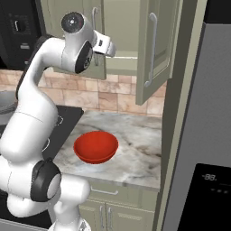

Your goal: Open the cabinet and move the ladle to the pot. Then close the cabinet.

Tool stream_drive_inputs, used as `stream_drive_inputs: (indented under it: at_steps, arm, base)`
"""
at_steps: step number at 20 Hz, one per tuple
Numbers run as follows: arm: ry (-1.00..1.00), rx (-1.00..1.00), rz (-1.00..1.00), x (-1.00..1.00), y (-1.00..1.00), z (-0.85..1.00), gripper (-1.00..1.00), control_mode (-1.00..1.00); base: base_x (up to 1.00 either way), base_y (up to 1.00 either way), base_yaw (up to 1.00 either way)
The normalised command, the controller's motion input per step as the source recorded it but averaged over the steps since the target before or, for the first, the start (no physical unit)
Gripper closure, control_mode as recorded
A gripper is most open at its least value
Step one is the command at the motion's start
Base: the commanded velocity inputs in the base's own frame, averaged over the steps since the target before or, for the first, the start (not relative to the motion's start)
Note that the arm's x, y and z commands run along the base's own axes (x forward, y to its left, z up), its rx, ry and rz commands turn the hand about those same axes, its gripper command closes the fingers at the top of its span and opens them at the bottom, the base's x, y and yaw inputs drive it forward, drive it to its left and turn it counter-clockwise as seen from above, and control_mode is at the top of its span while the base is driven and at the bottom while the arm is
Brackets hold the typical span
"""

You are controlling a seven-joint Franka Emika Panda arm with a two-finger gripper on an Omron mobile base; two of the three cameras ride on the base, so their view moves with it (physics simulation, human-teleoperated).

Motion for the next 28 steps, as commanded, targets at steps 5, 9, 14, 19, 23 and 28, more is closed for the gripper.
stream_drive_inputs:
  at_steps: [5,9,14,19,23,28]
  arm:
    - [0.00,-0.01,-0.30,-0.34,0.85,0.00,1.00,-1.00]
    - [0.00,-0.02,-0.28,-0.13,0.85,0.00,1.00,-1.00]
    - [0.00,-0.01,-0.20,0.00,0.60,0.00,1.00,-1.00]
    - [0.01,-0.01,-0.17,-0.01,0.54,0.01,1.00,-1.00]
    - [0.06,-0.02,-0.13,-0.04,0.68,0.00,1.00,-1.00]
    - [0.10,-0.03,-0.08,-0.03,0.76,0.00,1.00,-1.00]
  base:
    - [0.00,0.00,0.00]
    - [0.00,0.00,0.00]
    - [0.00,0.00,0.00]
    - [0.00,0.00,0.00]
    - [0.00,0.00,0.00]
    - [0.00,0.00,0.00]
